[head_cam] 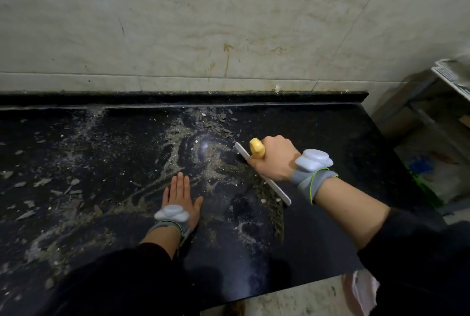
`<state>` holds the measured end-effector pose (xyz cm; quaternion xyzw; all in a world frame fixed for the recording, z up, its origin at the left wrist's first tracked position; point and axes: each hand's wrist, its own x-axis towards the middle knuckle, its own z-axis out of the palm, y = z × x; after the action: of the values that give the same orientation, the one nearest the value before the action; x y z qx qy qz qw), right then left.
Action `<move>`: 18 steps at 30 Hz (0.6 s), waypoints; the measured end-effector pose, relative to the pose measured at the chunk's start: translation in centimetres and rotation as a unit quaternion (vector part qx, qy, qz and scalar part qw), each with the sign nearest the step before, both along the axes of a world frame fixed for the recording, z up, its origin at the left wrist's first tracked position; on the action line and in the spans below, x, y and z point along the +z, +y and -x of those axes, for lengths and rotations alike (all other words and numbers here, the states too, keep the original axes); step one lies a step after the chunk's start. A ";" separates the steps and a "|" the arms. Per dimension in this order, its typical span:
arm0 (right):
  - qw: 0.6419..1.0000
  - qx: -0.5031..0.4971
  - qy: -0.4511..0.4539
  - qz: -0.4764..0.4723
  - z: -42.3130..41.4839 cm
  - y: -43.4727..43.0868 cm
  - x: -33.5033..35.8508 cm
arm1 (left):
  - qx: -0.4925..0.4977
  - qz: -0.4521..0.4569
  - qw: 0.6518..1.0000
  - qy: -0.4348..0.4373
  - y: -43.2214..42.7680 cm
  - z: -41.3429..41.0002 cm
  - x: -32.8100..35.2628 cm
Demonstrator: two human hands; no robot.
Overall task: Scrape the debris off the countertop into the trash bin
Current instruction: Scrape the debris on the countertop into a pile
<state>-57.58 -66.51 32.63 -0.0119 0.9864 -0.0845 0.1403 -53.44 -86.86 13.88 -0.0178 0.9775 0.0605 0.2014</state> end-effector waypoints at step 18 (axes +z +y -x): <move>0.995 0.029 0.027 -0.087 4.5 -0.9 -1.9 | -0.013 0.041 0.999 -0.028 0.2 0.4 0.1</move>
<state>-62.06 -67.39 30.76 -0.0304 0.9927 0.0064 0.1162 -53.87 -86.66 14.02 -0.0148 0.9732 0.0174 0.2289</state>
